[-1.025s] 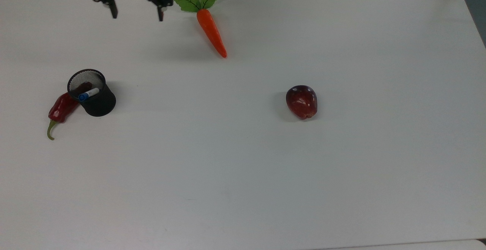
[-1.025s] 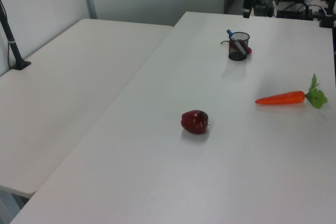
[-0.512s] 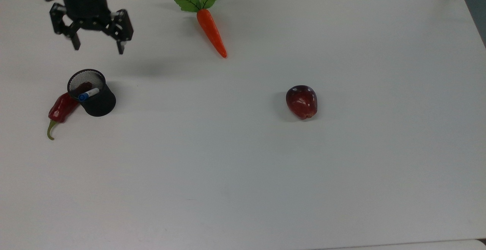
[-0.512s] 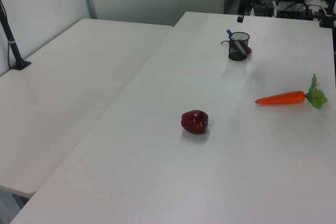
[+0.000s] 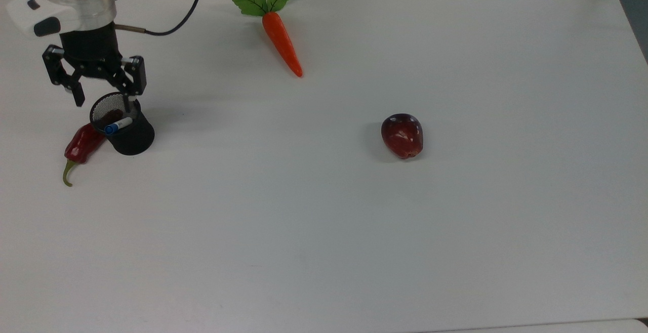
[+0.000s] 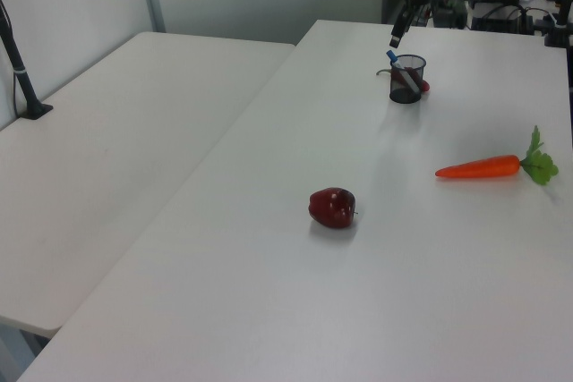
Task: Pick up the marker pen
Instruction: 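Move the open gripper over the black mesh pen cup, then lower the gripper and close it on the blue-capped marker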
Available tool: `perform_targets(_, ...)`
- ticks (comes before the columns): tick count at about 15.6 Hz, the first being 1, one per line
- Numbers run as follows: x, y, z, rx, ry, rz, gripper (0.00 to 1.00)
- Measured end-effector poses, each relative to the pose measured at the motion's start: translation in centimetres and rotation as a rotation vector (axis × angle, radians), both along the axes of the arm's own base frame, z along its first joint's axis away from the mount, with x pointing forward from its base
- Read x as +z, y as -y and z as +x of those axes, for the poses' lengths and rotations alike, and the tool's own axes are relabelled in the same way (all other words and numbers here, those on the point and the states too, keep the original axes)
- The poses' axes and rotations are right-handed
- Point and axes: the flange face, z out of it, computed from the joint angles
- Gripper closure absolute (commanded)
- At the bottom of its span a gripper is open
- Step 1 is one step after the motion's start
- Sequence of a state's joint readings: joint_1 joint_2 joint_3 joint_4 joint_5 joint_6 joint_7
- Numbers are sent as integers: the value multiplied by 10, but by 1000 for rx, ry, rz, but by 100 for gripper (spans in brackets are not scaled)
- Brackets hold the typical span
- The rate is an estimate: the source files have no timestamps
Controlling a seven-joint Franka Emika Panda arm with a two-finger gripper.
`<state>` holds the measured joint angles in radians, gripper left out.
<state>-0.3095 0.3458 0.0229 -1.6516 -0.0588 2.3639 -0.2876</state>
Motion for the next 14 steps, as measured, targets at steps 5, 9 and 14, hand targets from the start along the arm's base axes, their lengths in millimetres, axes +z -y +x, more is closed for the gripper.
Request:
perform_targets(5,-31,3,9,31,0,-9,34)
perform_targets(9,-47,4,14,59,3,-19,56)
perform_targets(14,-49,4,15,60,8,-20,72)
